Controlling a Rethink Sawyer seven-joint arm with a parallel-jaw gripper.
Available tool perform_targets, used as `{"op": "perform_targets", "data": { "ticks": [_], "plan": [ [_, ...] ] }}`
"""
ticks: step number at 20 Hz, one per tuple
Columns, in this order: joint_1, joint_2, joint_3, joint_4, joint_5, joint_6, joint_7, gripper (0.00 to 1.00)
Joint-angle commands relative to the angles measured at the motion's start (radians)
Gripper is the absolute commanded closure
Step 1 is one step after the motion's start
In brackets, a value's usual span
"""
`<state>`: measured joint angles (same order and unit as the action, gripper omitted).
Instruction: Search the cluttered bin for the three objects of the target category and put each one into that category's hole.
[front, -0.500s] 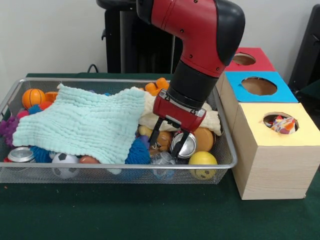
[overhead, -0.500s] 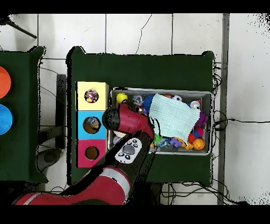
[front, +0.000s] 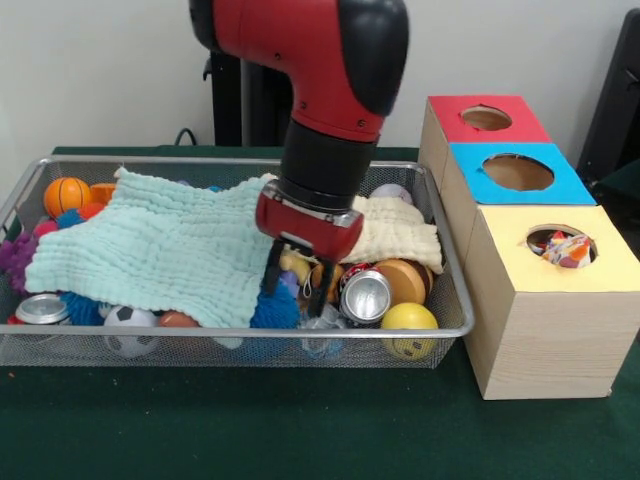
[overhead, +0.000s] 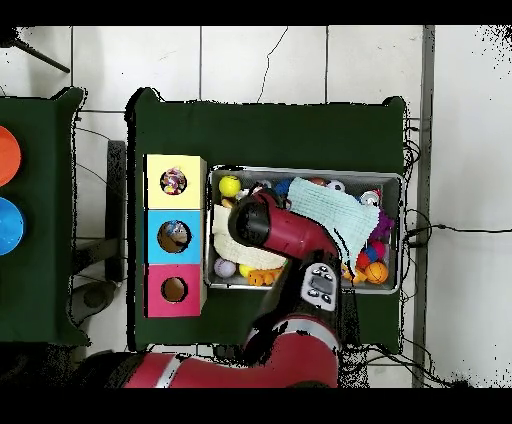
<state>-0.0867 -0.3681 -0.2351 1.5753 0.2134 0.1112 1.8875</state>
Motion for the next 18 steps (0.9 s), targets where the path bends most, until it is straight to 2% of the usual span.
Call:
{"op": "perform_targets", "data": {
  "ticks": [1, 5, 9, 13, 18],
  "plan": [
    [-0.075, -0.026, 0.242, 0.076, -0.093, -0.101, 0.106, 0.00],
    [-0.074, -0.012, 0.246, 0.063, -0.098, -0.125, 0.134, 0.00],
    [-0.080, -0.013, 0.281, 0.069, -0.098, -0.147, 0.156, 0.00],
    [-0.076, -0.019, 0.300, 0.071, -0.079, -0.119, 0.160, 0.00],
    [-0.038, -0.001, 0.253, 0.038, -0.060, -0.087, 0.151, 0.00]
  ]
}}
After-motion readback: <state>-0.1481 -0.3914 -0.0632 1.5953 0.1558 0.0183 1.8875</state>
